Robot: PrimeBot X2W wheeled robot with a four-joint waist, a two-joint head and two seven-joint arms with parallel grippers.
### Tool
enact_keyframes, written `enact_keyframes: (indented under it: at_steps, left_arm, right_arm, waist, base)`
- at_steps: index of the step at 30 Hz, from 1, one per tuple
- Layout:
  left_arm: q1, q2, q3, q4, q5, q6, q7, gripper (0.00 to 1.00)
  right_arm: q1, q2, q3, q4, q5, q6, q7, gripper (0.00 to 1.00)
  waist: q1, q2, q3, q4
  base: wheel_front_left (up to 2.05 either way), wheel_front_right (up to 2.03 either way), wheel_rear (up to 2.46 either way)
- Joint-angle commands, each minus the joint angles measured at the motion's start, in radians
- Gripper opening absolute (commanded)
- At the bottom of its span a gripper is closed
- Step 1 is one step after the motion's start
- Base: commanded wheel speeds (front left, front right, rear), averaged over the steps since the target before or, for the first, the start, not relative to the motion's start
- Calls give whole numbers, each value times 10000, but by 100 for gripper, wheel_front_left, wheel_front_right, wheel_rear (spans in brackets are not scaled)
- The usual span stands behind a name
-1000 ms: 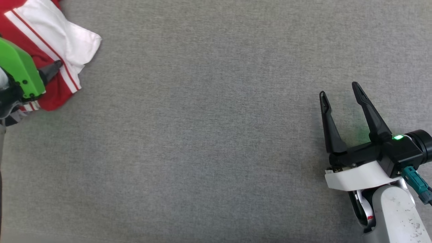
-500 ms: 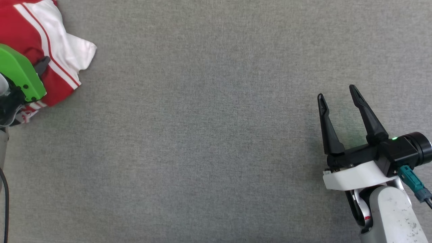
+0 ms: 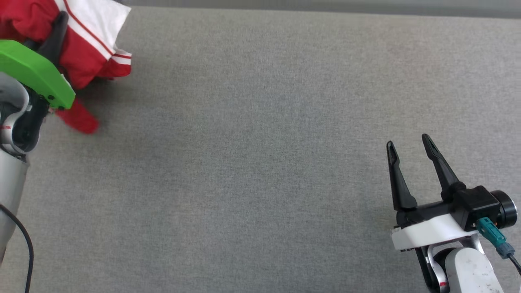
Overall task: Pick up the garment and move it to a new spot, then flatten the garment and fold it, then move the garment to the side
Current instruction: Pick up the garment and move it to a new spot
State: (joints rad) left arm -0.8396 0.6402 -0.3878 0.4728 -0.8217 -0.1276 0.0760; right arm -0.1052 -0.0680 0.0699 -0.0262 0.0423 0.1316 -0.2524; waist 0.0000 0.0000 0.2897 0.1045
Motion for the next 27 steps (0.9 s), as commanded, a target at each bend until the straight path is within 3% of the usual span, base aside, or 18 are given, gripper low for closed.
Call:
enact_keyframes:
  at_steps: [1,9,19,22,27]
  left_arm:
    - [192,14,-75,-301,173,68,-79,0]
    - [647,-250,-844,-2098,634,473,439,0]
    - [704,-980,-2586,-2520,849,173,1811,0]
    - [784,-1649,-3679,-2324,346,28,2870,0]
    - [769,-2782,-4983,-1806,149,-17,3441,0]
  right_arm:
    - [163,53,-32,58,93,-9,-93,100]
    - [548,136,-204,119,189,-9,-93,100]
    - [603,171,-726,63,248,-9,-93,100]
    - [557,174,-953,52,399,-9,-93,100]
    - [400,175,-1161,-8,608,-9,-93,100]
  waist:
    - [0,0,-978,-134]
    - [0,0,-1784,-881]
    - [0,0,-1714,-2189]
    - [0,0,-1530,-2662]
    - [0,0,-1211,-3189]
  base:
    - [0,0,0]
    - [0,0,0]
    - [0,0,0]
    - [0,0,0]
    - [0,0,0]
